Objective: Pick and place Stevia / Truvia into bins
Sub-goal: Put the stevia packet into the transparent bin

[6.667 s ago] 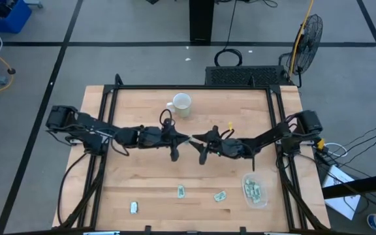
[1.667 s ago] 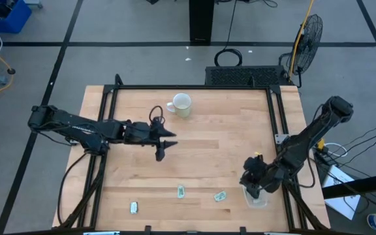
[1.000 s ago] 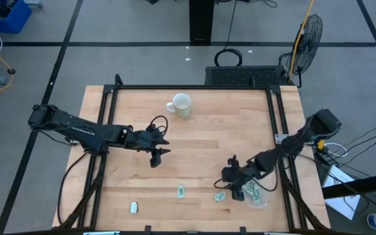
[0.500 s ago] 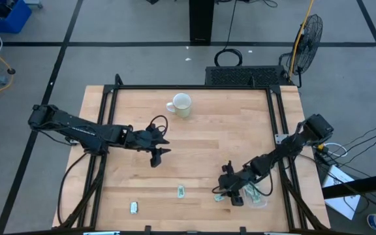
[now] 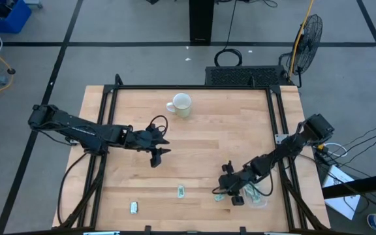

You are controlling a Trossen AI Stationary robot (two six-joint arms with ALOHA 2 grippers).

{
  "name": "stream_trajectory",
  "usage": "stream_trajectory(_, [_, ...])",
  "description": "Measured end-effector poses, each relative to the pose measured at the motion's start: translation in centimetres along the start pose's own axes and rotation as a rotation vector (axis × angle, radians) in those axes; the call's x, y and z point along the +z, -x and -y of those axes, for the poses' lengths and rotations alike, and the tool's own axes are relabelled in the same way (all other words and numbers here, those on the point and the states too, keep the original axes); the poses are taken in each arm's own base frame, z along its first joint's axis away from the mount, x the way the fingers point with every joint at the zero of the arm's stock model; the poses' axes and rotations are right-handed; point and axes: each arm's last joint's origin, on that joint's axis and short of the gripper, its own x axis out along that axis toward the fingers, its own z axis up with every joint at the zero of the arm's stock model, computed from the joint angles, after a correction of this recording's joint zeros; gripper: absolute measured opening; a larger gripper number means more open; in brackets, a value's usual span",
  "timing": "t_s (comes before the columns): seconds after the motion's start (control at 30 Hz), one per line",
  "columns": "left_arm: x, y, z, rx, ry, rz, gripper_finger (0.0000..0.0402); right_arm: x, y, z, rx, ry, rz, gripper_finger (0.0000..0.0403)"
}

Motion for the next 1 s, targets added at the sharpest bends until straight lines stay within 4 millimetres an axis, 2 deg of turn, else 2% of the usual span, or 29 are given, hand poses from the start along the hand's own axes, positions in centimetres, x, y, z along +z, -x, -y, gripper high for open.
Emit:
stream_trajectory(0.37, [0.0,0.0,0.0,0.000,0.002,-0.001,0.0170,-0.6,-0.1,-0.9,0.046,0.020,-0.030,0.0008])
stream_trajectory(0.53, [0.0,0.0,0.0,0.000,0.002,-0.001,0.0170,-0.2,0.4,-0.5,0.047,0.071,-0.016,0.0002])
stream_trajectory(0.63, [0.0,0.0,0.0,0.000,0.002,-0.001,0.0170,0.5,1.6,-0.4,0.055,0.063,0.028,0.0001])
stream_trajectory(0.77, [0.0,0.0,0.0,0.000,0.002,0.000,0.0170,1.7,4.1,-0.9,0.067,0.064,0.129,0.0001])
stream_trajectory(0.87, [0.0,0.0,0.0,-0.002,0.002,0.003,0.0170,1.8,6.1,-1.4,0.051,0.042,0.172,0.0000])
stream_trajectory(1.0, [0.1,0.0,0.0,-0.002,0.000,0.006,0.0170,1.1,8.0,-2.0,-0.008,-0.016,0.169,0.0000])
